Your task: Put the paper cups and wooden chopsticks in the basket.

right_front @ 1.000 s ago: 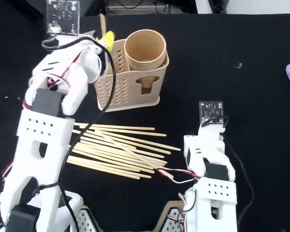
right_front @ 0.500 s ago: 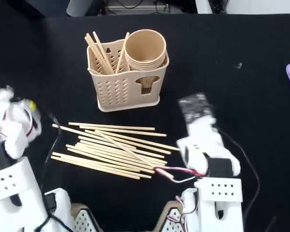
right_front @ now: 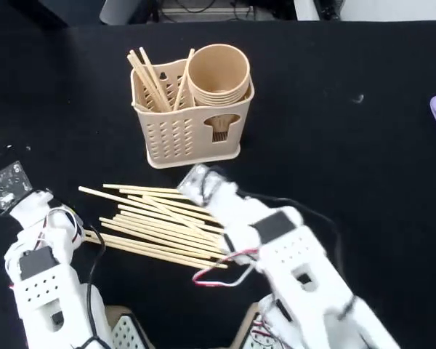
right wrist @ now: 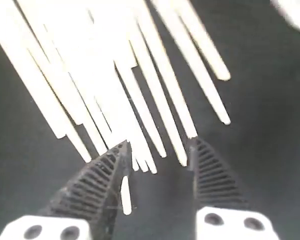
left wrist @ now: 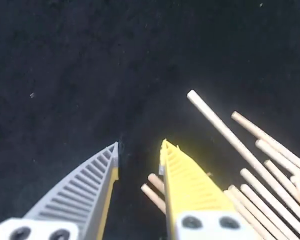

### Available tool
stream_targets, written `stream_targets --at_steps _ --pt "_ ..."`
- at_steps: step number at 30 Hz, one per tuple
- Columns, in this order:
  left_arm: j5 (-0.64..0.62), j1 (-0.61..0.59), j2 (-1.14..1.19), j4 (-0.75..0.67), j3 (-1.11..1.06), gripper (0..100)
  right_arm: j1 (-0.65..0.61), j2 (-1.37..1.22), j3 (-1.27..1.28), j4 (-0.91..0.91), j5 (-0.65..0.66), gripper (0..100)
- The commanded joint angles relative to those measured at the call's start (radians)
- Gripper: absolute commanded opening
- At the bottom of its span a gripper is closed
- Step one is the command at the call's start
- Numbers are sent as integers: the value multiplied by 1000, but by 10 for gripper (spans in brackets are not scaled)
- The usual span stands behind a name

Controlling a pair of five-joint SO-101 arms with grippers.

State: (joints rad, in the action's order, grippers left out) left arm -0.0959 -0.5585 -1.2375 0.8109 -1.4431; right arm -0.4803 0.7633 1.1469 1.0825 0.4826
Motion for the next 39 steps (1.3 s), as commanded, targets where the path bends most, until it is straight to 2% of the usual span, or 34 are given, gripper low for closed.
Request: stream_targets --at_steps 1,15,17,21,25,32,36,39 --pt "-9 45 -29 -20 -4 145 -64 -199 -90 -74 21 223" --pt "-8 67 -29 -12 -5 145 -64 -473 -134 -169 31 217" --pt "-8 67 -28 -11 -5 145 -63 -490 -136 -169 55 170" --pt "-8 67 -28 -11 -5 145 -61 -466 -145 -158 109 12" --pt "-8 67 -25 -11 -5 145 -44 -375 -200 -41 110 12" --pt "-8 67 -25 -11 -5 145 41 -168 -272 141 120 11" --pt "-8 67 -23 -11 -5 145 129 -99 -259 204 213 11" --pt "-8 65 -21 -11 -7 145 252 -99 -197 161 308 11"
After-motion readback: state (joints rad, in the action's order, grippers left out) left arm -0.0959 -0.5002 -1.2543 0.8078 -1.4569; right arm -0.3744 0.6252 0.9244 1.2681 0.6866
